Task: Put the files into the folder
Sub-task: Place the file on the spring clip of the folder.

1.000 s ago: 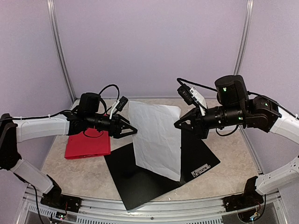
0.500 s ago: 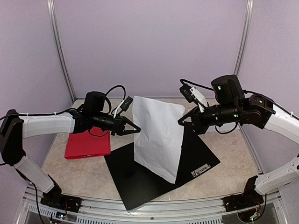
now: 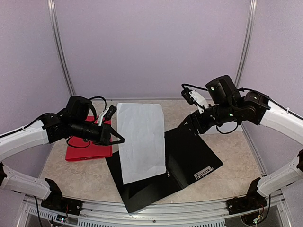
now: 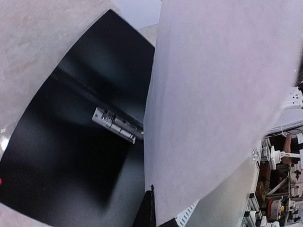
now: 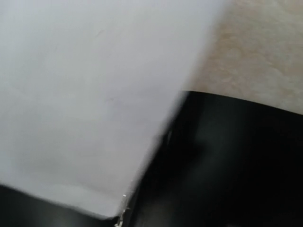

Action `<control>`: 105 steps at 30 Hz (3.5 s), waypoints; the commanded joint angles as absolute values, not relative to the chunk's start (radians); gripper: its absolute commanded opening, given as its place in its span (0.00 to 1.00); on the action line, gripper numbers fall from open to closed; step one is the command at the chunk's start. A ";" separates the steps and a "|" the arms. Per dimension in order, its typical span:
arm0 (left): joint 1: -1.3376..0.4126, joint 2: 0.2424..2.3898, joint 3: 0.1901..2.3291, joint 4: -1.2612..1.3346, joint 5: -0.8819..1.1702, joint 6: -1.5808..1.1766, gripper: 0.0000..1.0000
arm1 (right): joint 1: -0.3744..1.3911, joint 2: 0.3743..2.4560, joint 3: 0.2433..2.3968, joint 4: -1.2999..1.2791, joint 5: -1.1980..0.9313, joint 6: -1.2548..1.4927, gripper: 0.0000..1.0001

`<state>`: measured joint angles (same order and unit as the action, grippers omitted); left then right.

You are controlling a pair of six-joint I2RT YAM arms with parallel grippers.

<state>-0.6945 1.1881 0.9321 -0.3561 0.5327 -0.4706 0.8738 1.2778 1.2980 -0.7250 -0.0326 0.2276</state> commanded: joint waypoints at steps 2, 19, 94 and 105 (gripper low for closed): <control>-0.703 1.051 0.824 -0.654 0.451 -0.799 0.00 | 0.861 1.303 1.353 -0.776 0.035 0.229 0.67; -0.669 1.046 0.557 -0.386 0.592 -1.104 0.00 | 0.860 1.323 1.306 -0.733 0.002 0.241 0.66; -0.877 1.223 0.699 -0.409 0.229 -1.053 0.11 | 0.860 1.400 1.299 -0.748 0.002 0.230 0.65; -0.878 1.217 0.689 -0.455 0.238 -1.055 0.27 | 0.860 1.390 1.292 -0.753 0.003 0.238 0.65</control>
